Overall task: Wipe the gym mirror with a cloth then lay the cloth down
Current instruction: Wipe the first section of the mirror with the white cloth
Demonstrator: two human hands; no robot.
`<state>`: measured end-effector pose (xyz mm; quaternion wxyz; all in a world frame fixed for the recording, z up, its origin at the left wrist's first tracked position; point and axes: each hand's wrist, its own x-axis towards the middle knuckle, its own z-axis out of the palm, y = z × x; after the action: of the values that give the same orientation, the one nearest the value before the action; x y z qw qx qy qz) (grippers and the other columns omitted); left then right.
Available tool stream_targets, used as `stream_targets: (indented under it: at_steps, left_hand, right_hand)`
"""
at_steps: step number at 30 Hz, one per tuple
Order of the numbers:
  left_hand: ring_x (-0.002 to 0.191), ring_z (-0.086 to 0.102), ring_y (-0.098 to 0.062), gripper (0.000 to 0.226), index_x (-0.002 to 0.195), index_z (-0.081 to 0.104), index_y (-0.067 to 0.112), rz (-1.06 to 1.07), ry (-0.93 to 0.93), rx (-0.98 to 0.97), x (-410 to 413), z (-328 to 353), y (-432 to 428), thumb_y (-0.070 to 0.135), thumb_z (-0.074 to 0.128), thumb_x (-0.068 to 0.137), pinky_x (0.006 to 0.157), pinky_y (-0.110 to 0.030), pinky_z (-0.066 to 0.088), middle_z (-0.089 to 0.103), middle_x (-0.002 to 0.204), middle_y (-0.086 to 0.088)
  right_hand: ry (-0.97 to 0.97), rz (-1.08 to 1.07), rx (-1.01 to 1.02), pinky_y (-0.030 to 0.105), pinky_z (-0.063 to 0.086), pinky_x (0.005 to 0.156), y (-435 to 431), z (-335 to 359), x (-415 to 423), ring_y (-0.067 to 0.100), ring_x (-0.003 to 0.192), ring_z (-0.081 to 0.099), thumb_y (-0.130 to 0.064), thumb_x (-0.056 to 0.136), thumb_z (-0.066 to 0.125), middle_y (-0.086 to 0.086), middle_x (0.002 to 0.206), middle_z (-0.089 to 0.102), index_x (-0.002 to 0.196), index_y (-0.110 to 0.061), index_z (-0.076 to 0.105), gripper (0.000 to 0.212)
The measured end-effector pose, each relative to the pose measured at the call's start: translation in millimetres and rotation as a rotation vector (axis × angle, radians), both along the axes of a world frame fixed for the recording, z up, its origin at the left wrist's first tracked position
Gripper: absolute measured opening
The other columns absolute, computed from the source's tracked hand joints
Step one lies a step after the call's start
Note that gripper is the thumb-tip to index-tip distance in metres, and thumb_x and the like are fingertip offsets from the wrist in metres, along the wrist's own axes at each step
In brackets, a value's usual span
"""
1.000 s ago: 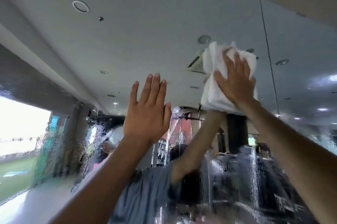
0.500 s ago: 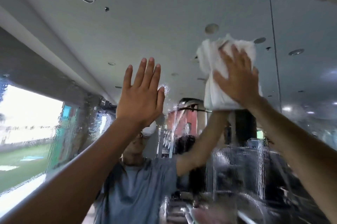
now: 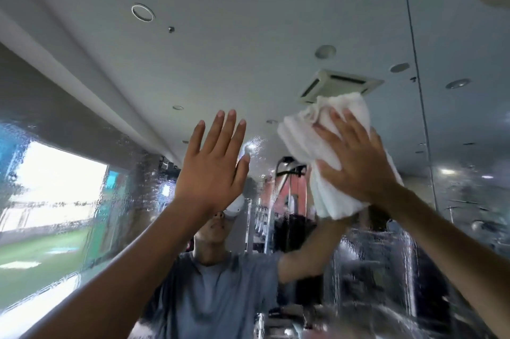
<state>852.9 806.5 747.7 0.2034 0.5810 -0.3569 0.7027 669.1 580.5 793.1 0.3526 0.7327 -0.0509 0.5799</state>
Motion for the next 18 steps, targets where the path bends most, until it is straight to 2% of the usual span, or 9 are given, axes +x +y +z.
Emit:
stream_targets:
  at_steps: [4,6,9,12,14,16,18]
  left_hand:
    - [0.151,0.025,-0.031,0.060,0.153,0.036,0.004,-0.005,-0.012,-0.019,-1.0,-8.3,-0.7,0.036,0.024,0.104,0.121,-0.051,0.014,0.030,0.161,-0.016]
    - [0.151,0.025,-0.030,0.060,0.154,0.036,0.005,-0.010,0.006,-0.016,-1.7,-12.2,0.2,0.036,0.024,0.104,0.121,-0.051,0.014,0.029,0.162,-0.015]
    - [0.151,0.025,-0.029,0.060,0.154,0.036,0.006,-0.012,0.018,-0.028,-0.5,-23.1,2.2,0.036,0.026,0.103,0.121,-0.051,0.016,0.030,0.162,-0.014]
    - [0.151,0.027,-0.029,0.059,0.153,0.038,0.006,-0.021,0.013,-0.053,-1.3,-31.8,3.2,0.035,0.029,0.103,0.121,-0.051,0.017,0.032,0.161,-0.014]
    - [0.151,0.025,-0.029,0.059,0.154,0.037,0.006,-0.021,0.025,-0.056,-2.1,-35.3,2.7,0.035,0.028,0.103,0.122,-0.051,0.016,0.030,0.162,-0.014]
    - [0.152,0.023,-0.029,0.059,0.154,0.035,0.005,-0.021,0.042,-0.054,-2.8,-37.4,2.5,0.035,0.027,0.104,0.122,-0.052,0.015,0.029,0.162,-0.014]
    - [0.153,0.021,-0.029,0.060,0.155,0.032,0.005,-0.018,0.050,-0.043,-2.6,-39.0,1.8,0.035,0.026,0.104,0.122,-0.053,0.015,0.027,0.163,-0.014]
  right_hand:
    - [-0.268,0.051,0.431,0.066,0.019,0.111,22.0,45.0,14.8,0.033,0.151,0.010,-0.066,0.092,0.029,0.004,0.166,0.011,0.157,-0.033,0.019,0.074]
    - [-0.334,0.057,0.544,0.066,0.017,0.113,48.3,55.2,34.3,0.034,0.152,0.008,-0.066,0.092,0.028,0.003,0.167,0.009,0.156,-0.034,0.019,0.073]
    - [-0.221,0.022,0.306,0.064,0.018,0.112,69.5,24.7,50.7,0.032,0.152,0.009,-0.069,0.087,0.018,0.002,0.167,0.011,0.156,-0.035,0.021,0.077]
    - [-0.028,0.017,-0.002,0.062,0.021,0.112,53.5,-28.0,38.4,0.029,0.153,0.011,-0.064,0.091,0.031,0.003,0.166,0.014,0.156,-0.036,0.022,0.072]
    - [0.048,0.020,-0.087,0.063,0.025,0.110,33.2,-43.1,18.8,0.030,0.152,0.016,-0.060,0.089,0.039,0.005,0.164,0.020,0.155,-0.036,0.024,0.072]
    - [0.007,0.000,-0.004,0.067,0.030,0.107,13.3,-29.4,2.2,0.033,0.149,0.022,-0.057,0.088,0.039,0.007,0.163,0.025,0.154,-0.033,0.026,0.071]
    - [-0.173,0.032,0.263,0.067,0.028,0.108,8.8,-0.9,-1.3,0.034,0.149,0.020,-0.060,0.090,0.034,0.006,0.164,0.021,0.155,-0.031,0.025,0.072]
